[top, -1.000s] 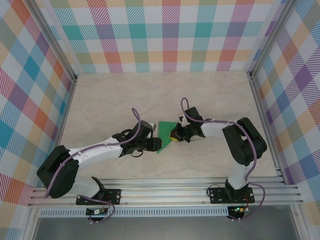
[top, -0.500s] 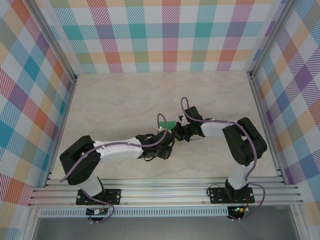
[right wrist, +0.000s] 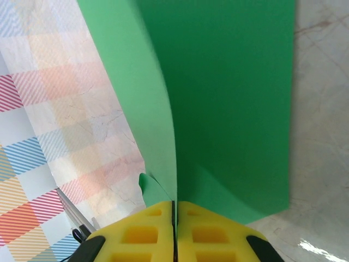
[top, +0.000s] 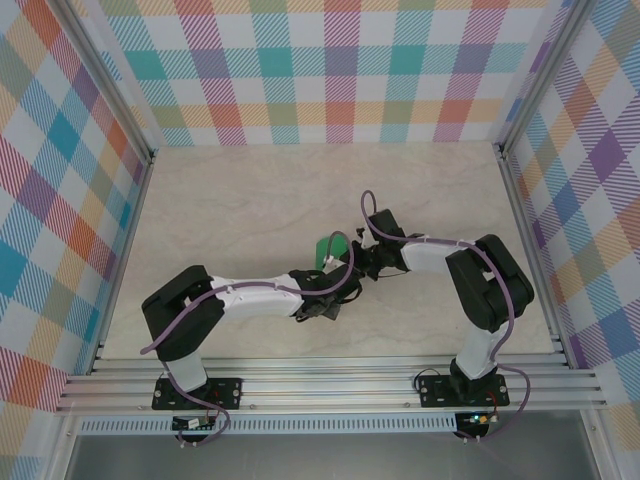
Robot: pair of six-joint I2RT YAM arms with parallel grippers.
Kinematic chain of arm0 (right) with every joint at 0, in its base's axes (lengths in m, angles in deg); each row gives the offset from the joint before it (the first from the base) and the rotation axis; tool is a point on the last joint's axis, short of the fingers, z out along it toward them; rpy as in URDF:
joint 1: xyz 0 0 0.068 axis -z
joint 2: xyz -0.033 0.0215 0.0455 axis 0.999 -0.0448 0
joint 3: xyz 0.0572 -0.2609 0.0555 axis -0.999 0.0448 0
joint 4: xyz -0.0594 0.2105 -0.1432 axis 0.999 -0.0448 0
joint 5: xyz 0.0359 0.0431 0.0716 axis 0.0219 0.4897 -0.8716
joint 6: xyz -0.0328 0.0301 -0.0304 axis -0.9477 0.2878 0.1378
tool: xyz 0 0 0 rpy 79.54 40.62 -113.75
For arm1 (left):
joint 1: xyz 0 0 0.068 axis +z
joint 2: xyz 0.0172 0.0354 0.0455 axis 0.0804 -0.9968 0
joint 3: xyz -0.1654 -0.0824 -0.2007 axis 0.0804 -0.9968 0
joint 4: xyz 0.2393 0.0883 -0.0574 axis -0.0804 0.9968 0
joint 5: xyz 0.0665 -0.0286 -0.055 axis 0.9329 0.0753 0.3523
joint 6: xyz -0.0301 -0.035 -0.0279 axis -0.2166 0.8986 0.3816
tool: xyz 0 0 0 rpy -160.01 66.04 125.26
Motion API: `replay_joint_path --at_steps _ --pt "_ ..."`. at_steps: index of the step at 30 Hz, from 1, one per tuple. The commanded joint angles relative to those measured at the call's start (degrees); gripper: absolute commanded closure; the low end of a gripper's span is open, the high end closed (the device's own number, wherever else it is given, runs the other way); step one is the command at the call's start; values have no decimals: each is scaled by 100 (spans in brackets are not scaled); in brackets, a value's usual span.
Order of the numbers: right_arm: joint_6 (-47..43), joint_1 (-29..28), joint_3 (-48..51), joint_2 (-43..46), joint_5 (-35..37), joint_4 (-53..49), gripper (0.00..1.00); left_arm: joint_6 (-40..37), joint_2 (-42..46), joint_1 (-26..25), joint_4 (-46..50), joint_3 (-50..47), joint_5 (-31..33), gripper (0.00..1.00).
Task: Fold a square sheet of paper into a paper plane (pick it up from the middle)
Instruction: Fourth fold the wing at the center of the table.
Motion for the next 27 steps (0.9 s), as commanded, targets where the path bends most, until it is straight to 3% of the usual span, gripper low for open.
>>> replay_joint_path --at_steps 1,16,27 --pt "-68 -26 -145 -48 -79 -145 93 -41 -100 -86 207 175 303 59" --pt "-116 -25 -189 -73 -94 -215 93 79 -257 -112 374 219 714 72" --pt "-133 -26 -206 -116 -104 -236 93 81 -209 -156 222 228 712 66"
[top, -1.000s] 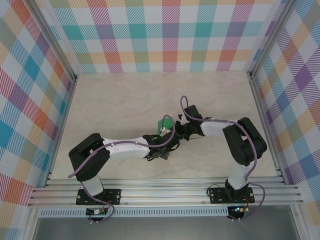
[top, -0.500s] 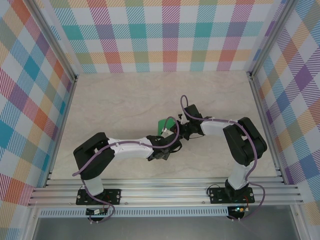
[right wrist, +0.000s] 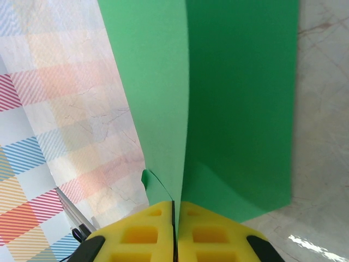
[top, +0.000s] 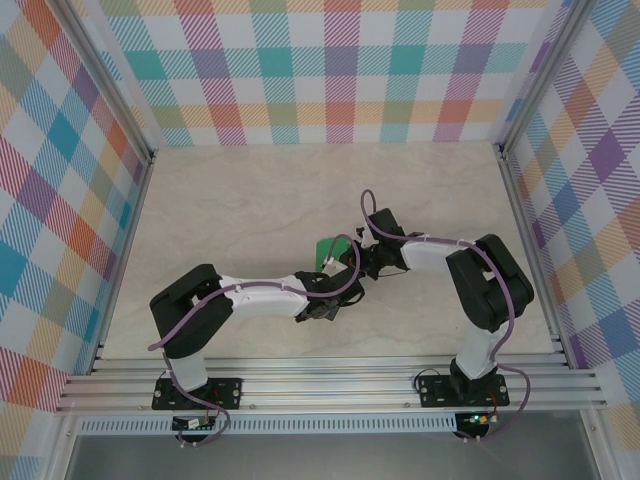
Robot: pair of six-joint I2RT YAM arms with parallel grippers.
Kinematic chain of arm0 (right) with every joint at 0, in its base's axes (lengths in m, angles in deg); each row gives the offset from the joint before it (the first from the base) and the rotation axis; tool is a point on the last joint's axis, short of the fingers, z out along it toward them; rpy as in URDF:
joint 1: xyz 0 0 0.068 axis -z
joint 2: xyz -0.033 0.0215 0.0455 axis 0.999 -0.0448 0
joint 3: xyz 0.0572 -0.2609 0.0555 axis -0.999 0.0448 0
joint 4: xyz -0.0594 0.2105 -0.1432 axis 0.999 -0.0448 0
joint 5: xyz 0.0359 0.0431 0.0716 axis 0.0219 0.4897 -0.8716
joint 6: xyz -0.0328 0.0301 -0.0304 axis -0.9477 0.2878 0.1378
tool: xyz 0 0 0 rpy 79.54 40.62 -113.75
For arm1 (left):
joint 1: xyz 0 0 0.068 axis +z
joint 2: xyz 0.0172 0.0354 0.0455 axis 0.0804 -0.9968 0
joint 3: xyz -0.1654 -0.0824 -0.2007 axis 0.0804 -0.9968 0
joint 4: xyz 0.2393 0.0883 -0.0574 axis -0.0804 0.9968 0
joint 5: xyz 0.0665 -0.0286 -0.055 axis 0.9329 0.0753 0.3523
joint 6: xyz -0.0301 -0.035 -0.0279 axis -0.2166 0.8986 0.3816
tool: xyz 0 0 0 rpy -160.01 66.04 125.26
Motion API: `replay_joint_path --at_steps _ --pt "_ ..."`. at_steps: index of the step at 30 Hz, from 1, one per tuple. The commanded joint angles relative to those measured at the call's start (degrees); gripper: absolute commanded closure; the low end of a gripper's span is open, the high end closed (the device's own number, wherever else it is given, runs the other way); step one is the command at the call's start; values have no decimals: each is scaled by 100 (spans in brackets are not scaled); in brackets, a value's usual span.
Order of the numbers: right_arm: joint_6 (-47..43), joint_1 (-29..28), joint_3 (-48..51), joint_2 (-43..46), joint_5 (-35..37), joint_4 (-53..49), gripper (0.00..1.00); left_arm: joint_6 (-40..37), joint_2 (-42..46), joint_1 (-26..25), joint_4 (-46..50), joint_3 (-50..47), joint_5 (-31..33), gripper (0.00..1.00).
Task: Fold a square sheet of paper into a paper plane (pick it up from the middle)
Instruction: Fourth fold the wing at the center of the table.
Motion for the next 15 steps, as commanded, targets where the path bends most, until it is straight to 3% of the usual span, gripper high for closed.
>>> replay_joint_path --at_steps 1,9,15 --pt "-96 -26 -135 -113 -107 -100 93 66 15 -103 -24 153 151 66" --pt "-94 -26 -144 -174 -117 -97 92 40 -7 -122 -149 154 137 65" --pt "-103 -30 -135 -148 -136 -109 92 57 -84 -122 -140 154 179 74"
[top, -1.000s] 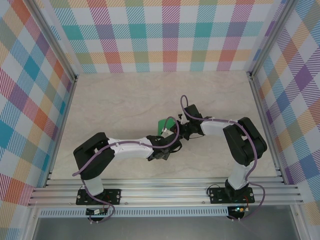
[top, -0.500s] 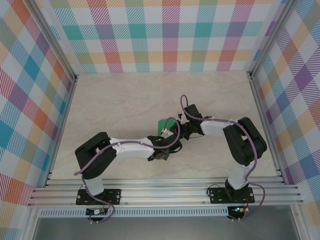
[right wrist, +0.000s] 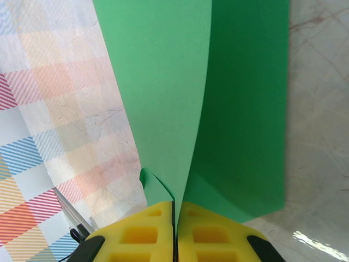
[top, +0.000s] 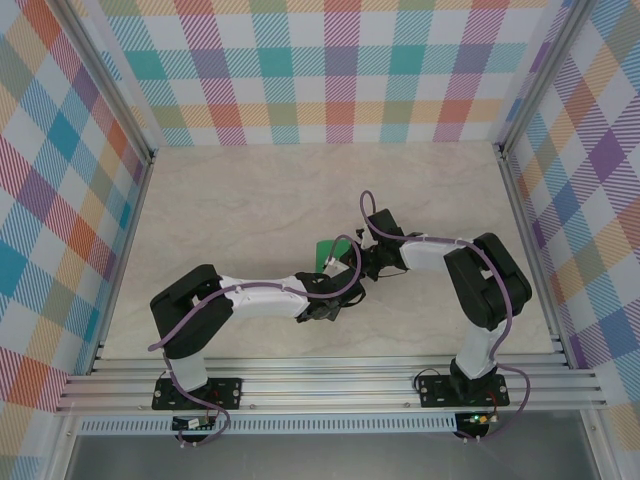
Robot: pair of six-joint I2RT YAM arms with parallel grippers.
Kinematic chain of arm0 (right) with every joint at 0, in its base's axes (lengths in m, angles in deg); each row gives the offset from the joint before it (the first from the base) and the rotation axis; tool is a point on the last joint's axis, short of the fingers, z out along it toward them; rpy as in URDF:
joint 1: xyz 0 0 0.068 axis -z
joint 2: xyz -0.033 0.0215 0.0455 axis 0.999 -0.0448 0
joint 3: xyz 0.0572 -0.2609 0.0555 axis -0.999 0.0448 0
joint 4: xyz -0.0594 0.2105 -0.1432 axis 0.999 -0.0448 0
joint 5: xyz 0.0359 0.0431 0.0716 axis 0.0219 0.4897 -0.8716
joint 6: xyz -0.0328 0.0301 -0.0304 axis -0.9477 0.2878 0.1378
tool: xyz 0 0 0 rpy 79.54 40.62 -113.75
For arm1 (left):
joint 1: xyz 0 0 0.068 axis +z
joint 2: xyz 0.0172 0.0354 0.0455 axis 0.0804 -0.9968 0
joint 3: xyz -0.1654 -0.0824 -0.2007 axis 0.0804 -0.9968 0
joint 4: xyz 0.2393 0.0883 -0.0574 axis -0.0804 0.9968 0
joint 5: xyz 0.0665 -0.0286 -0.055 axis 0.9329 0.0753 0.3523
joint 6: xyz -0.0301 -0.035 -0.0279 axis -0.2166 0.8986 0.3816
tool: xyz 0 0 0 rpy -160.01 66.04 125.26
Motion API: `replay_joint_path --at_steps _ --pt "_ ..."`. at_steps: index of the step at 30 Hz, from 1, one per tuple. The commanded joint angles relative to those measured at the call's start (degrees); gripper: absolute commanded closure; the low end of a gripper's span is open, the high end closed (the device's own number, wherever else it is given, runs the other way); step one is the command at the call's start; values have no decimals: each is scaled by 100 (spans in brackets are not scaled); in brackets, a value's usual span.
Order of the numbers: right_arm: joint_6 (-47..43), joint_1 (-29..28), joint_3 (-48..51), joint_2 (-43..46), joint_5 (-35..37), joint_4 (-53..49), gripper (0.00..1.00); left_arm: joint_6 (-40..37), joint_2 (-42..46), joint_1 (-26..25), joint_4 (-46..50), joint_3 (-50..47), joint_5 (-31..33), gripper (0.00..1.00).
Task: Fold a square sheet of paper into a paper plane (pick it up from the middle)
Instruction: Fourth fold the wing at the center of the table.
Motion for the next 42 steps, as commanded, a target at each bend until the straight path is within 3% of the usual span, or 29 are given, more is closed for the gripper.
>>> replay_joint_path --at_steps 1,12,22,27,30,34,42 --pt "-110 -27 -126 -55 -117 -96 92 74 -97 -80 -63 152 175 74" --pt "-146 -27 -152 -36 -104 -148 92 182 -207 -80 8 152 348 72" --pt "-173 -29 -179 -30 -97 -196 91 178 -220 -80 -18 143 331 85" --pt "-203 -26 -196 7 -112 -223 88 258 -168 -60 -143 15 278 97" --pt "-339 -24 -273 107 -48 -414 82 360 -51 31 -359 -172 113 100" --pt "-655 -10 -415 353 233 -865 66 481 255 274 -828 -606 -385 100" --pt "-1007 158 -328 825 301 -1028 55 632 773 786 -2060 -1426 -1519 100"
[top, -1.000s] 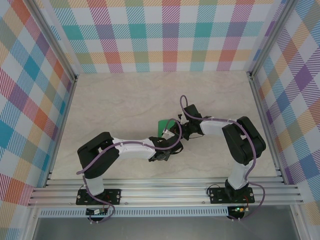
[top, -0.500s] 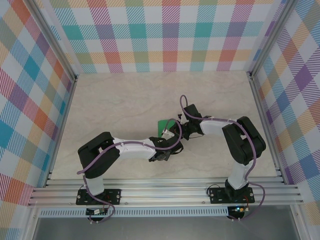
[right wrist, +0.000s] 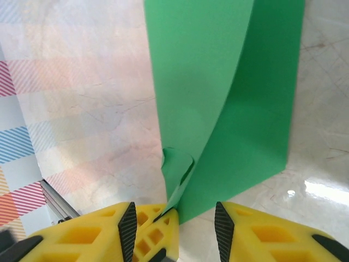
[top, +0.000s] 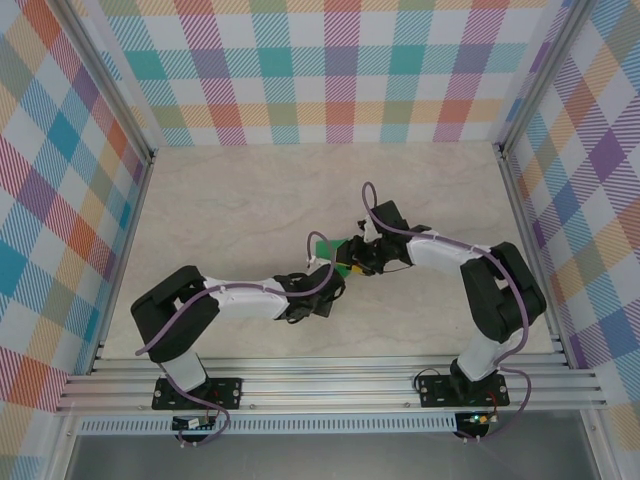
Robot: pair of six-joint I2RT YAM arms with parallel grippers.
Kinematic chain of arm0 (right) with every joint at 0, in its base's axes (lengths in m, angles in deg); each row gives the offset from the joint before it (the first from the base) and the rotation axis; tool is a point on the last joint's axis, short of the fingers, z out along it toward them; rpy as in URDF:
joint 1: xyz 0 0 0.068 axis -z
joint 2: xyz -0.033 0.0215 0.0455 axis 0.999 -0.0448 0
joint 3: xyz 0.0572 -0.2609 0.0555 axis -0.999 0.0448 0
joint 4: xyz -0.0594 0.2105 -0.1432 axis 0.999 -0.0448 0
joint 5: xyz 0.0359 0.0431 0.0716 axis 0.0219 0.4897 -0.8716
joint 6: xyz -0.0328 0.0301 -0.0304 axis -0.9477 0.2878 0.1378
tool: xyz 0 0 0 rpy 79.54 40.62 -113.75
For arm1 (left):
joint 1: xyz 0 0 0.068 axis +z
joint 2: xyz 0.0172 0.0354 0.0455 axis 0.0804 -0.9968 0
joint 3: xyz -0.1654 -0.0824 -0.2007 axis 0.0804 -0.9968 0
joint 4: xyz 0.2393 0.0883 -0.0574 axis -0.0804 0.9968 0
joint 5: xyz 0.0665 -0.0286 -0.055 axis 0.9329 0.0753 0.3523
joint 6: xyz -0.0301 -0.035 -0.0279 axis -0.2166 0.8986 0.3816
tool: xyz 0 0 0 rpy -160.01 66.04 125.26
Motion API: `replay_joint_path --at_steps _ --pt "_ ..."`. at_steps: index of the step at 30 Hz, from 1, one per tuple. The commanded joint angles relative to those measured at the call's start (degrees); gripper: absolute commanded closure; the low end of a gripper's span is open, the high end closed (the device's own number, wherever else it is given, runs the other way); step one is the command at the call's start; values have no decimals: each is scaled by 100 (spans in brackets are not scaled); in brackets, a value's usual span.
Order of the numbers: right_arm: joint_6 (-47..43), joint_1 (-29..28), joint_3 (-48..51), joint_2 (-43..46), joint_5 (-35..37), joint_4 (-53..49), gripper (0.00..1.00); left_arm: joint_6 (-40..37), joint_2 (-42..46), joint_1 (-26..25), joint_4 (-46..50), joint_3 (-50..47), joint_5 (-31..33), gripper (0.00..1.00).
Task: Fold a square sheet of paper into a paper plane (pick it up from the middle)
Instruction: Fourth fold the wing at the center of the table.
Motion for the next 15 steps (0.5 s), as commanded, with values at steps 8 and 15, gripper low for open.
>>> replay_joint_path --at_steps 8,15 --pt "-476 65 -37 -11 -867 299 72 297 361 687 -1293 -811 -1625 100" --pt "-417 12 -265 -553 -1298 562 83 506 437 1008 -1682 -1180 -2046 100"
